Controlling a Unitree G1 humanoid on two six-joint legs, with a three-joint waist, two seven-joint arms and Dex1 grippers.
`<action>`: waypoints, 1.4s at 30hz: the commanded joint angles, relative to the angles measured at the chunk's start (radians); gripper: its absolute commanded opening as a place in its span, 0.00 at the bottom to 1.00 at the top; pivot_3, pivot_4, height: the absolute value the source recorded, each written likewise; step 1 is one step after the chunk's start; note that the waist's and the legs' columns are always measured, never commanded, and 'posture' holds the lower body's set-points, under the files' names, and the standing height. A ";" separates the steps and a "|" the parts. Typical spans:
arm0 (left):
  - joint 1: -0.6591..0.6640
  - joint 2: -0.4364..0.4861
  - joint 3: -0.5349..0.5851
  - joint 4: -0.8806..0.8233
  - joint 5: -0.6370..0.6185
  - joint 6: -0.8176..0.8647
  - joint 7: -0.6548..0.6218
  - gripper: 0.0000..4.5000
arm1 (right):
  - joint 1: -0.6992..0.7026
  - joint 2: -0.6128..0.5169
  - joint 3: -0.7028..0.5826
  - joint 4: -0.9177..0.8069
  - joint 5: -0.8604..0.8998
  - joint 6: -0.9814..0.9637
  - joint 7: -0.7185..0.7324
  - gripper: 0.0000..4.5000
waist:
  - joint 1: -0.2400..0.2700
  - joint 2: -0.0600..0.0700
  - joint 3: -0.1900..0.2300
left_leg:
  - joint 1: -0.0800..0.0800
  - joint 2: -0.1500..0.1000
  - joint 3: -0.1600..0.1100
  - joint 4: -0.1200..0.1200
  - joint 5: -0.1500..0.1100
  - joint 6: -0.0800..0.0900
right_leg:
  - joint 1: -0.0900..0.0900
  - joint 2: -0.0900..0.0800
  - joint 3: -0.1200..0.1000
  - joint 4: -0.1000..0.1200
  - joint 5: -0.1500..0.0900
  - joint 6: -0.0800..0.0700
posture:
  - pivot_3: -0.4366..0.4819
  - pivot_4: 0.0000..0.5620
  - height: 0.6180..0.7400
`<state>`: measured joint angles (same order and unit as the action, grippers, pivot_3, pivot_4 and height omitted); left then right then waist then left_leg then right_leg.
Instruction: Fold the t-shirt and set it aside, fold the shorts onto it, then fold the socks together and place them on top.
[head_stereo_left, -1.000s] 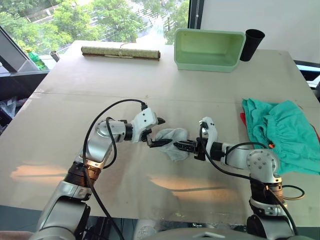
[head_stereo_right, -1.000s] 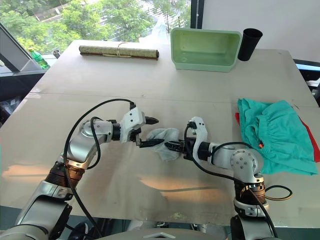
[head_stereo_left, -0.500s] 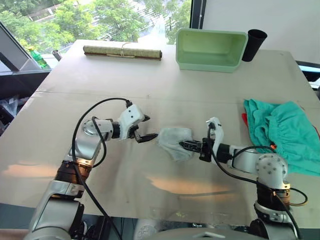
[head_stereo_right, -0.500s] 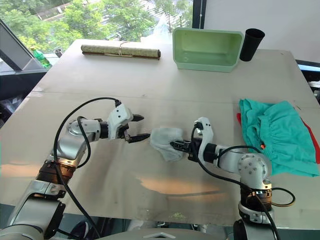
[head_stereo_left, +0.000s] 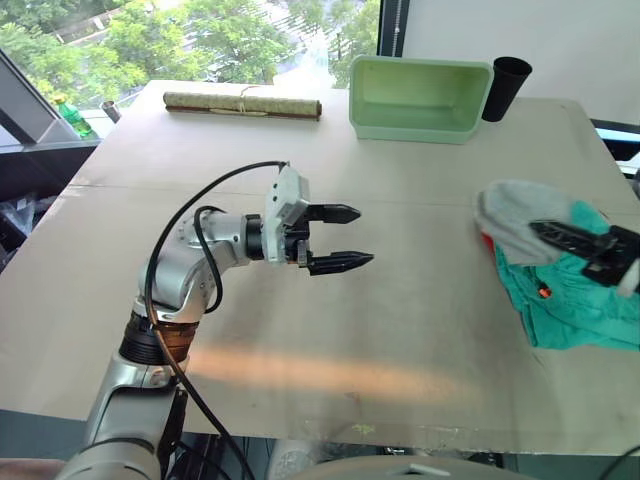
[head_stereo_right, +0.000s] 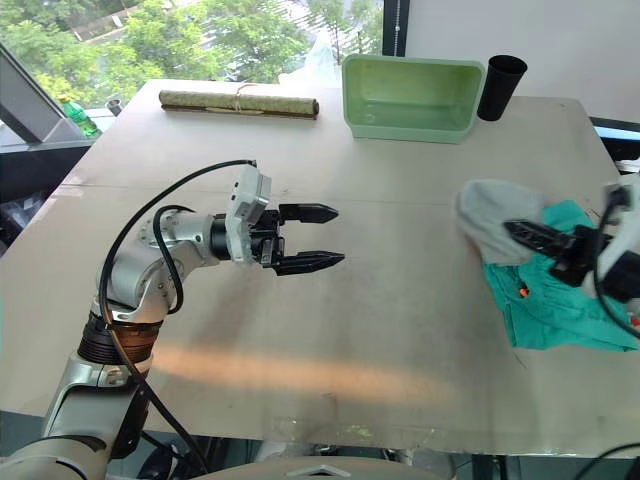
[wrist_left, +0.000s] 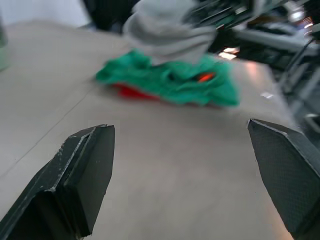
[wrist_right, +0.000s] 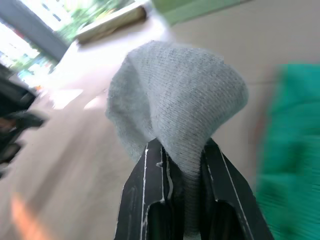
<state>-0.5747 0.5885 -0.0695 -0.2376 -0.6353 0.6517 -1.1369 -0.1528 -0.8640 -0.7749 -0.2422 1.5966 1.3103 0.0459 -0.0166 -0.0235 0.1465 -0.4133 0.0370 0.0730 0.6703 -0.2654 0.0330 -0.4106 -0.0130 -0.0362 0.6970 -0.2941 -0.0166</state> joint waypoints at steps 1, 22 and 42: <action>-0.045 -0.007 0.021 -0.061 -0.072 0.047 0.006 1.00 | 0.030 -0.057 -0.070 0.034 0.070 -0.062 -0.032 0.01 | 0.001 0.000 0.000 | 0.000 0.000 0.000 0.000 0.000 0.000 | 0.000 0.001 0.000 0.000 0.000 0.000 | 0.48 0.27 0.96; -0.104 -0.025 -0.087 -0.047 0.069 -0.026 0.058 1.00 | 0.391 -0.102 -0.185 -0.011 -0.250 -0.162 0.144 0.93 | 0.014 0.001 0.000 | 0.001 0.000 0.001 0.001 0.000 -0.001 | 0.000 0.001 0.003 -0.002 0.001 0.003 | 0.48 0.27 0.96; 0.398 0.010 0.031 -0.169 0.252 -0.219 0.303 1.00 | 0.474 0.292 0.502 -0.543 -0.892 -0.781 0.519 0.99 | 0.006 0.002 0.001 | 0.003 0.001 0.000 0.000 0.000 -0.001 | 0.000 0.003 0.006 -0.002 0.000 0.004 | 0.48 0.27 0.96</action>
<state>-0.2155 0.5972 -0.0678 -0.3641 -0.3942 0.4797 -0.8477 0.3193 -0.5931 -0.3310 -0.7899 0.7845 0.6086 0.5604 -0.0104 -0.0219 0.1472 -0.4102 0.0377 0.0729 0.6705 -0.2651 0.0322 -0.4111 -0.0109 -0.0304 0.6949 -0.2933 -0.0133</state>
